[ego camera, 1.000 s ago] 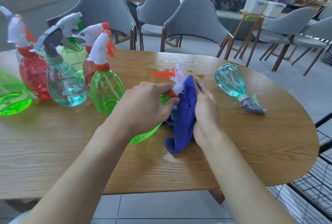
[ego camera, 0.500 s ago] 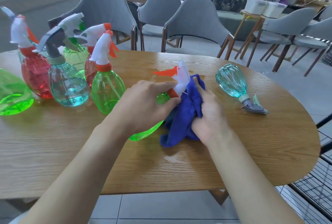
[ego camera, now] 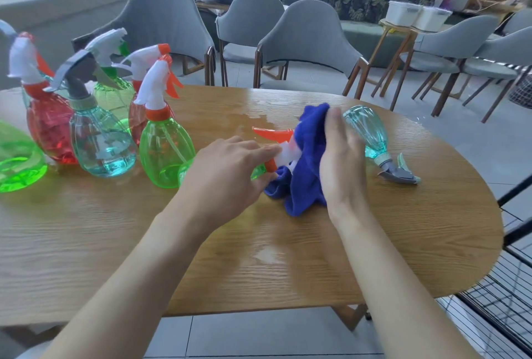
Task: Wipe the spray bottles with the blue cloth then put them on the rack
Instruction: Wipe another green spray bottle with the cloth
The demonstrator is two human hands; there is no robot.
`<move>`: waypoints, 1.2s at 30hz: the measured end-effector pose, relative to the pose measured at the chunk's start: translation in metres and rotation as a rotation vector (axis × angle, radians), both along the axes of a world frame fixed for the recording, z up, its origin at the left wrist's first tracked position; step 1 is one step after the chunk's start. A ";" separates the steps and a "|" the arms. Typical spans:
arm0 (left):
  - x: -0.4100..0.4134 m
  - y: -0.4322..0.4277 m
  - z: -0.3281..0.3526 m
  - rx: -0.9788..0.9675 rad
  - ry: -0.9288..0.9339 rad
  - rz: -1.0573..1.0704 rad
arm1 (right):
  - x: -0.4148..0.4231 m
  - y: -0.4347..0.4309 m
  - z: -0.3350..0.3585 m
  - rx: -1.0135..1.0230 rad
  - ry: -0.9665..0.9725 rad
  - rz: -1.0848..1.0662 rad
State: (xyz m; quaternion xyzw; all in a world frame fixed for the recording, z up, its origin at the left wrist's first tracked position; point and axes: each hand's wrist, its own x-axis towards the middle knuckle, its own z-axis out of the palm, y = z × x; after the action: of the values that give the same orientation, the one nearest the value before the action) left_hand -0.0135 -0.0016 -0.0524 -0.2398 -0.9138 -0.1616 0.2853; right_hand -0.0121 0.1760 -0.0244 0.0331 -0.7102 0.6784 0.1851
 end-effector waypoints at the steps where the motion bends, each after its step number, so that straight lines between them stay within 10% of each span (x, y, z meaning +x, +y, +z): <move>1: 0.000 0.001 -0.001 -0.014 0.003 -0.009 | 0.001 -0.002 -0.001 0.144 0.048 0.011; 5: 0.001 0.005 -0.004 -0.077 0.026 -0.020 | -0.001 -0.005 -0.010 0.619 0.076 -0.061; 36: 0.000 0.005 -0.011 -0.027 0.027 0.098 | -0.001 0.002 -0.018 0.462 0.001 0.130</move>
State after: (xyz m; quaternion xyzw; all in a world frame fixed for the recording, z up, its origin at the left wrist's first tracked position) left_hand -0.0134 0.0032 -0.0631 -0.2008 -0.9226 -0.1321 0.3018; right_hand -0.0128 0.1775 -0.0421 0.1208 -0.8427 0.5085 0.1288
